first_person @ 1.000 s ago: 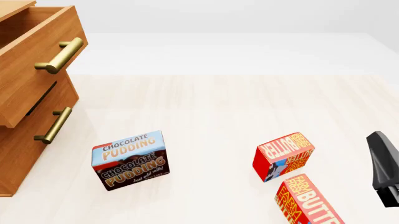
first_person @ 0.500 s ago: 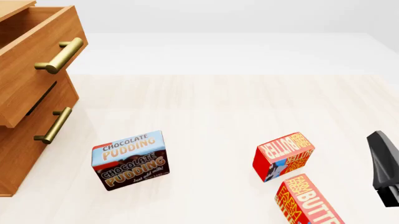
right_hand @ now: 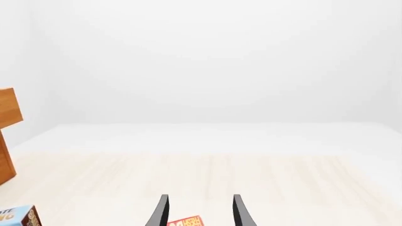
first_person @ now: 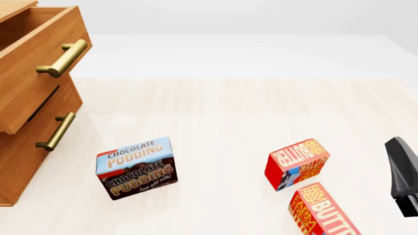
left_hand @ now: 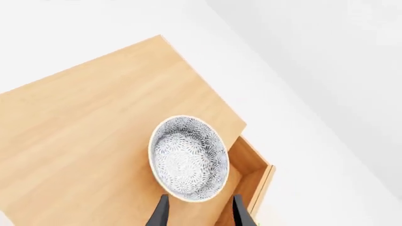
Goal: Put the bowl in the top drawer of the cabinet.
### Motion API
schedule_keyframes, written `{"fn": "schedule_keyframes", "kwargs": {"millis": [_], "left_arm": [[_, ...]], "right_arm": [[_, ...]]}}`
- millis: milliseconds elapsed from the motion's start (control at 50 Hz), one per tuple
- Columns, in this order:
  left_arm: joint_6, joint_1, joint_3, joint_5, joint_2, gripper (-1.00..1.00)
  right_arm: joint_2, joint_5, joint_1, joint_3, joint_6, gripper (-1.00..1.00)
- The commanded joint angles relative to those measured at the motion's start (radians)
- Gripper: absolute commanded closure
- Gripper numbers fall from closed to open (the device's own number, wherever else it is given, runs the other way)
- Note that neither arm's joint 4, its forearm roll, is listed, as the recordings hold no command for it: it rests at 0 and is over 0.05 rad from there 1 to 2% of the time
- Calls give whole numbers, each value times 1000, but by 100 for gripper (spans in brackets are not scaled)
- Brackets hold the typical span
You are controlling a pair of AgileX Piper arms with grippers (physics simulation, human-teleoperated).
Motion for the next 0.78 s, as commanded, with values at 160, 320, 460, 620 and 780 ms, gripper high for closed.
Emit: {"fn": "schedule_keyframes", "kwargs": {"millis": [160, 320, 460, 620, 780], "left_arm": [[15, -97, 26, 33, -90, -100], [11, -141, 44, 41, -125, -100], [12, -228, 61, 66, -196, -100], [15, -301, 90, 93, -258, -100], [4, -375, 130, 114, -312, -100]], "right_arm": [[0, -1, 1, 0, -1, -100], [0, -2, 2, 0, 1, -100], [0, -4, 1, 0, 1, -100], [0, -8, 5, 0, 2, -100], [0, -13, 5, 0, 3, -100]]}}
